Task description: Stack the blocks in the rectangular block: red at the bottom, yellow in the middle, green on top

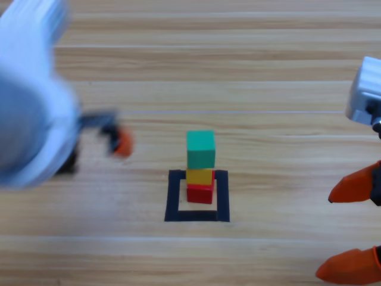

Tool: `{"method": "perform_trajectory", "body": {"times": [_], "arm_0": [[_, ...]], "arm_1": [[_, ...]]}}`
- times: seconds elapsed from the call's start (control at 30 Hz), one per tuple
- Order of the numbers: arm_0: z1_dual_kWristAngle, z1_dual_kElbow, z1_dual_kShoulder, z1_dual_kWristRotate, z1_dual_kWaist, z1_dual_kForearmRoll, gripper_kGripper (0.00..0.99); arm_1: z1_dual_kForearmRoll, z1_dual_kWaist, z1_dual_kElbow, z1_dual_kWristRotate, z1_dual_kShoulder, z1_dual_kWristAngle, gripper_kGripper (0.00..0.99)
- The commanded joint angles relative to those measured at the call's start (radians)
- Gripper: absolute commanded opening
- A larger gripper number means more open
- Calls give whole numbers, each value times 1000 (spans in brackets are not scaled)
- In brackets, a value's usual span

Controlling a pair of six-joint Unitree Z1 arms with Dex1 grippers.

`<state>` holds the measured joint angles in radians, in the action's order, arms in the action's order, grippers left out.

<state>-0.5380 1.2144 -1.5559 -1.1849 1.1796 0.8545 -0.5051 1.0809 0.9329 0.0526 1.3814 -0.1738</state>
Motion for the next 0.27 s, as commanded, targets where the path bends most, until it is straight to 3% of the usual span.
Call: {"method": "perform_trajectory", "body": {"times": [0.03,0.27], "arm_0": [[-16,-315,192,27,34,-186,990],[-20,-406,286,59,34,-222,990]], "arm_1": [[-13,24,-11,10,44,10,986],[-13,24,-14,10,44,13,988]]}}
